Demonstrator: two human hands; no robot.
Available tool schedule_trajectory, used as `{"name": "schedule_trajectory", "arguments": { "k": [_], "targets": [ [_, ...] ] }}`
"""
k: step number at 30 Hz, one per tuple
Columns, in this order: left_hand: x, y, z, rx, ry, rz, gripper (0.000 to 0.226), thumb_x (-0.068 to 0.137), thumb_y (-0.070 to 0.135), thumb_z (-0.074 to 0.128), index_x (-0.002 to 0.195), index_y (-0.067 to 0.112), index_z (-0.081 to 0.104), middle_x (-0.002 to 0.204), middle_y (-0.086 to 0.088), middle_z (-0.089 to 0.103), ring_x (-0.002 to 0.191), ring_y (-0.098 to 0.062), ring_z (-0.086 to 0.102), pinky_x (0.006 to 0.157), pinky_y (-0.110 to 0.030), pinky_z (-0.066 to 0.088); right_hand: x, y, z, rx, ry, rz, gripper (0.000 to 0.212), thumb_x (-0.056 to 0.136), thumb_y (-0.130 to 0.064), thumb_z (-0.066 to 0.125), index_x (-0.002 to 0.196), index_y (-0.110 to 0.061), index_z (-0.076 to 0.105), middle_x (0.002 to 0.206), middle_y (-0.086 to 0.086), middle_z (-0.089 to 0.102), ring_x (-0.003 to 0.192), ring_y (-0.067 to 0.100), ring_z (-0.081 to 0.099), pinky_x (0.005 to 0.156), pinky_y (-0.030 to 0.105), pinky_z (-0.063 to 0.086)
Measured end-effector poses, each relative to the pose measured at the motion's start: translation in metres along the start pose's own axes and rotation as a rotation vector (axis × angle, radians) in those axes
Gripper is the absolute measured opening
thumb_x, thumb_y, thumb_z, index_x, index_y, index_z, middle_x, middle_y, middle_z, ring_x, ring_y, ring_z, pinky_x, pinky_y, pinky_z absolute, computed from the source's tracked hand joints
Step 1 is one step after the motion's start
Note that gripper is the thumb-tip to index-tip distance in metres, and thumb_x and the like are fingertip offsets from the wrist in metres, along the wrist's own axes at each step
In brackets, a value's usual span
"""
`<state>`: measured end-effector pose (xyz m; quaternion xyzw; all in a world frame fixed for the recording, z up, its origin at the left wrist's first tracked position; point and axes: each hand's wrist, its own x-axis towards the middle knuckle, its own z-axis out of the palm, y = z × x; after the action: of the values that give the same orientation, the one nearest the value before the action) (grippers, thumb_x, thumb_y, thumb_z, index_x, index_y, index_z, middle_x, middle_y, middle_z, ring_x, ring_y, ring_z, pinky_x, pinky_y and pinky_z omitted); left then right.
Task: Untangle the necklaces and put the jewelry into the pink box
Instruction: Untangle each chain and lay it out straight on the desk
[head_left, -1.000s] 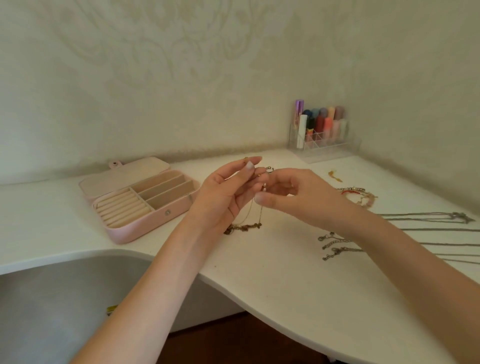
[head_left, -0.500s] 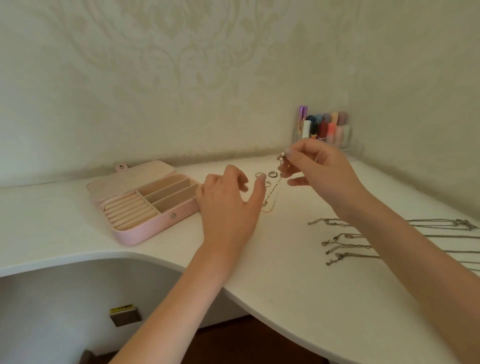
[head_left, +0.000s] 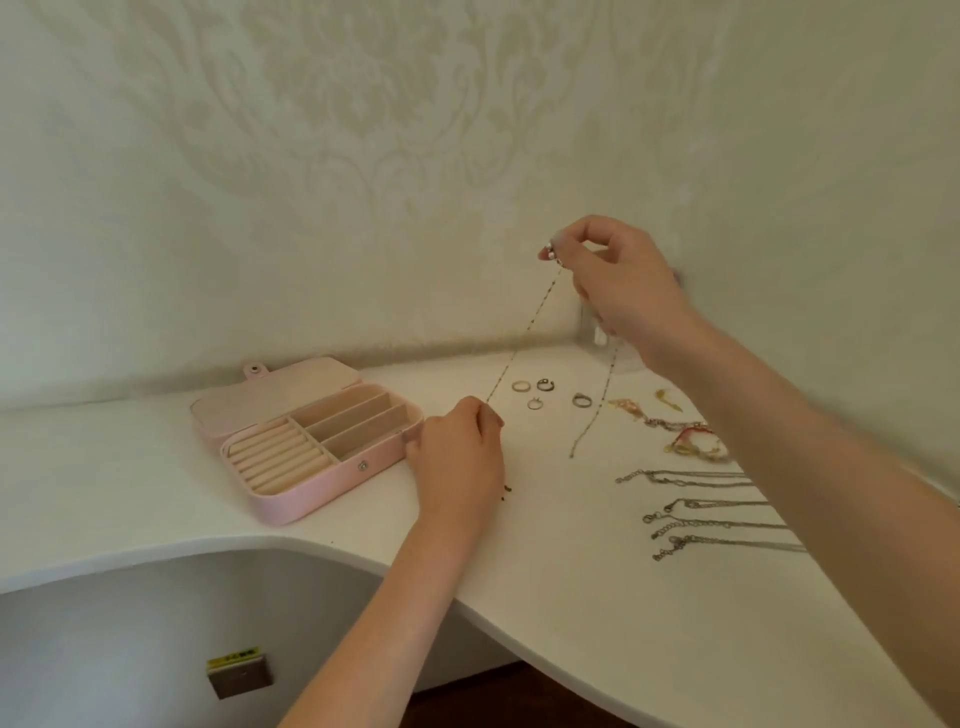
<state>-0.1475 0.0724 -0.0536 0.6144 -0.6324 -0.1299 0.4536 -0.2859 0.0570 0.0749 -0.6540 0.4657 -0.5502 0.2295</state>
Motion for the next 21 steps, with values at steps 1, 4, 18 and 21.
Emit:
{"name": "schedule_trajectory", "arguments": {
  "k": [1,4,18,21],
  "targets": [
    [0.001,-0.002,0.002,0.047,-0.008,-0.012,0.026,0.096,0.015,0.035,0.083,0.027,0.053,0.076,0.006,0.066,0.089,-0.022,0.06,0.095,-0.041,0.035,0.005,-0.003,-0.004,-0.105,0.022,-0.05,0.02,0.096,-0.027,0.052,0.086,-0.017,0.066,0.041,-0.012,0.037,0.034,0.006,0.023,0.036,0.018,0.021],
    [0.002,-0.003,0.005,0.18,-0.042,-0.03,0.025,0.097,0.01,0.032,0.094,0.026,0.051,0.096,0.002,0.067,0.103,-0.025,0.055,0.091,-0.037,0.031,0.018,-0.008,-0.012,-0.287,0.044,-0.136,0.02,0.093,-0.032,0.055,0.086,-0.018,0.068,0.04,-0.01,0.035,0.038,0.009,0.029,0.045,0.023,0.027],
    [-0.005,-0.001,0.016,0.438,-0.096,0.042,0.032,0.101,0.026,0.037,0.113,0.005,0.058,0.113,-0.014,0.061,0.116,-0.036,0.047,0.102,-0.047,0.029,0.037,-0.025,-0.016,-0.437,0.095,-0.228,0.025,0.096,-0.029,0.05,0.096,-0.015,0.071,0.078,-0.004,0.063,0.061,0.001,0.047,0.058,0.017,0.037],
    [-0.003,-0.001,0.015,0.506,-0.128,0.03,0.044,0.103,0.029,0.023,0.134,0.005,0.041,0.135,-0.01,0.047,0.135,-0.031,0.028,0.111,-0.042,0.016,0.041,-0.028,-0.018,-0.504,0.132,-0.253,0.024,0.096,-0.027,0.052,0.094,-0.014,0.072,0.091,-0.003,0.064,0.076,0.006,0.051,0.063,0.012,0.037]
  ]
}}
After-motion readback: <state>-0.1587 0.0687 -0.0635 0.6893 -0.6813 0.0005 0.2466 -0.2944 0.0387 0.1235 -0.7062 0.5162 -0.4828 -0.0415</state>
